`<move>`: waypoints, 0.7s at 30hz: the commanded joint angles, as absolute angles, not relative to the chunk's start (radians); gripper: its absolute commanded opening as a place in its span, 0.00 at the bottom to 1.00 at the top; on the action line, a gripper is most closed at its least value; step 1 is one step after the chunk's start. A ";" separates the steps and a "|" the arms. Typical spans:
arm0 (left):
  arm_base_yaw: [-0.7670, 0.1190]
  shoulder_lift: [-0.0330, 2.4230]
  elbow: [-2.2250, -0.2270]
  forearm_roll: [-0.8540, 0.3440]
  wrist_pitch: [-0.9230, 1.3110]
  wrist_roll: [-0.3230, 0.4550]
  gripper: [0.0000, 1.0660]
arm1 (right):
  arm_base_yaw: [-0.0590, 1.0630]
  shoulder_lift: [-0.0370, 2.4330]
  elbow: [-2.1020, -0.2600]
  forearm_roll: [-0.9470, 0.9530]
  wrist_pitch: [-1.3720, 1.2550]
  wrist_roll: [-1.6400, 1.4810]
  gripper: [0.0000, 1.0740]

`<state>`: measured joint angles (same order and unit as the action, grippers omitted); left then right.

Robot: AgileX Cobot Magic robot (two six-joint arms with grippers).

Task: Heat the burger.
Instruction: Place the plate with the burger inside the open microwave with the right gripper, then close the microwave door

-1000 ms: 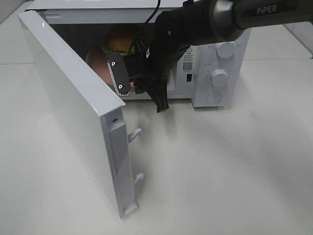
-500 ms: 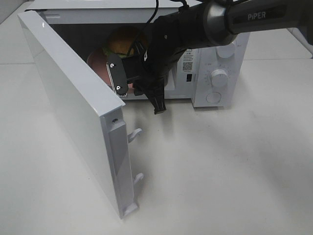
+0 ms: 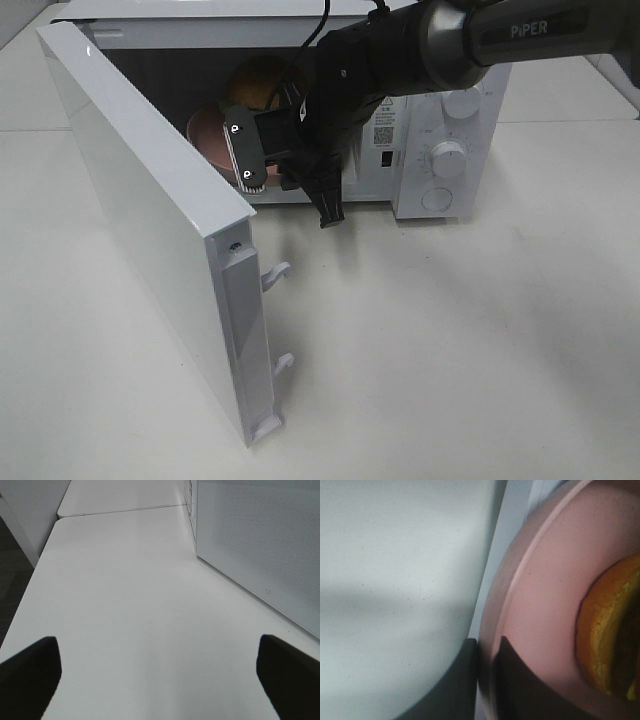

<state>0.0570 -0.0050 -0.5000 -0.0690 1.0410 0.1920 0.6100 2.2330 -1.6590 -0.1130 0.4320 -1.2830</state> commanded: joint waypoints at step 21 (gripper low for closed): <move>0.051 -0.010 -0.497 -0.072 1.042 0.191 0.94 | 0.598 2.217 -1.675 -0.129 0.373 -1.196 0.30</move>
